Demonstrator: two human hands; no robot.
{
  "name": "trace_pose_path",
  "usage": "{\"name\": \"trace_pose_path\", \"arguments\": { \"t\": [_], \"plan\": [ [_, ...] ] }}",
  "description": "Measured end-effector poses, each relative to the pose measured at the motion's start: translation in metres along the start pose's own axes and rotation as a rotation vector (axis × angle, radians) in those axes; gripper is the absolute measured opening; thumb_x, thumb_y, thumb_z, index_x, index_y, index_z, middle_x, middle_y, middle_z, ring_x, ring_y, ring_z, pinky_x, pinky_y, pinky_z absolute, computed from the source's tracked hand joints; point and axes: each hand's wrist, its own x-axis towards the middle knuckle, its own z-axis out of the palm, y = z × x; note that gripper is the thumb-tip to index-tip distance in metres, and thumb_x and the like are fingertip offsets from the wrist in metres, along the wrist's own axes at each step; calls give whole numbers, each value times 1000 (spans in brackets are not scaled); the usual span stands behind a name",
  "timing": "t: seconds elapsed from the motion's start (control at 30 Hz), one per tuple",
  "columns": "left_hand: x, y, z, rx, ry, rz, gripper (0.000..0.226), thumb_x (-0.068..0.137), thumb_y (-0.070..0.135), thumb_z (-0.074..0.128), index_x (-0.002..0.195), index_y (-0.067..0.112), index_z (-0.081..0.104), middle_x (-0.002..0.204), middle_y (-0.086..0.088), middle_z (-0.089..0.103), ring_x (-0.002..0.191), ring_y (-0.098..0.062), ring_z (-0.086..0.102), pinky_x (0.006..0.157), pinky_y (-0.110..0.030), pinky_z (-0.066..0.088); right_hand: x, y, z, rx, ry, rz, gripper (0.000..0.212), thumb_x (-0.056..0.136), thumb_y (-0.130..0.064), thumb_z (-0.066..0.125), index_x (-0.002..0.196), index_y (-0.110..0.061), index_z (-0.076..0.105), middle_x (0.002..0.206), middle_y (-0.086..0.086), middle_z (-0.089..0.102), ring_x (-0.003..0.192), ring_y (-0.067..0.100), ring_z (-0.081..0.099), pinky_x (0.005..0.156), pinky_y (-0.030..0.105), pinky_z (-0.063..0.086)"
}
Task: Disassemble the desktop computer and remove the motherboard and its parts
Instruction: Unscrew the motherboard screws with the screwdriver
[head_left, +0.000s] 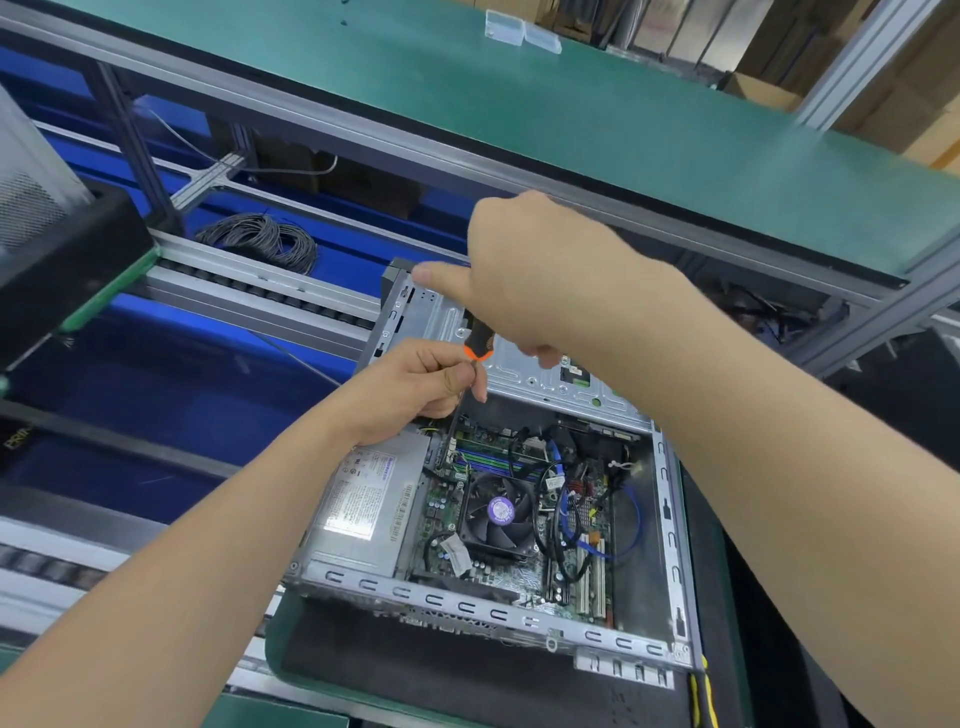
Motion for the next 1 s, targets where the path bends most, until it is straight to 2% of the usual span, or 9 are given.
{"name": "trace_pose_path", "arguments": {
  "t": [0.1,0.2,0.27,0.33,0.47,0.53,0.67,0.83,1.0],
  "plan": [
    [0,-1,-2,-8,2,4,35,100,47,63,106,15,75,56,4,30,52,-17,22,55,-36,18,4,6,-6,-36,-80,-137,41,99,-40,59,69,-14,49,40,-3,48,36,15,49,43,21,30],
    [1,-1,-1,-15,16,10,37,102,45,61,116,14,74,58,3,27,53,-19,20,55,-35,17,3,13,-18,-159,-163,-351,9,88,-24,71,81,-23,66,72,-8,63,63,11,53,51,26,38],
    [1,-1,-1,-3,21,12,37,101,46,61,118,15,74,58,4,27,53,-19,21,55,-34,18,2,13,-22,-161,-218,-450,19,81,-8,67,80,-27,71,75,-11,65,68,6,56,55,25,44],
    [0,-1,0,14,16,12,37,101,47,61,114,16,76,58,5,29,53,-17,22,55,-33,19,1,13,-19,-178,-229,-494,32,72,2,58,76,-25,73,74,-8,64,63,2,51,49,15,32],
    [0,2,1,25,13,14,32,102,44,60,98,16,75,57,5,32,53,-16,23,55,-31,20,3,15,-16,-137,-245,-457,25,75,-3,60,82,-26,68,78,-9,63,68,0,49,53,26,35],
    [0,2,1,35,21,8,28,103,39,57,94,18,74,57,-1,28,53,-20,20,56,-34,18,3,15,-15,-160,-212,-417,6,83,-27,67,88,-28,63,77,-12,57,70,-1,46,58,30,41],
    [0,2,2,29,23,-3,28,102,41,58,92,20,74,57,-1,28,54,-20,20,56,-35,17,-1,3,-2,-168,75,-80,67,84,-87,45,69,-21,42,71,-2,39,56,15,36,49,28,22],
    [0,1,1,23,35,-11,32,100,46,61,100,18,75,57,2,31,53,-18,22,56,-35,18,6,-3,4,-101,66,-53,55,102,-51,56,67,-19,29,70,2,33,52,18,35,48,27,24],
    [-1,2,1,-2,48,5,39,98,52,63,110,17,76,57,3,27,53,-19,20,54,-32,19,7,11,-12,-122,-122,-383,9,85,-24,74,79,-23,67,75,-9,61,67,12,55,59,28,42]
  ]
}}
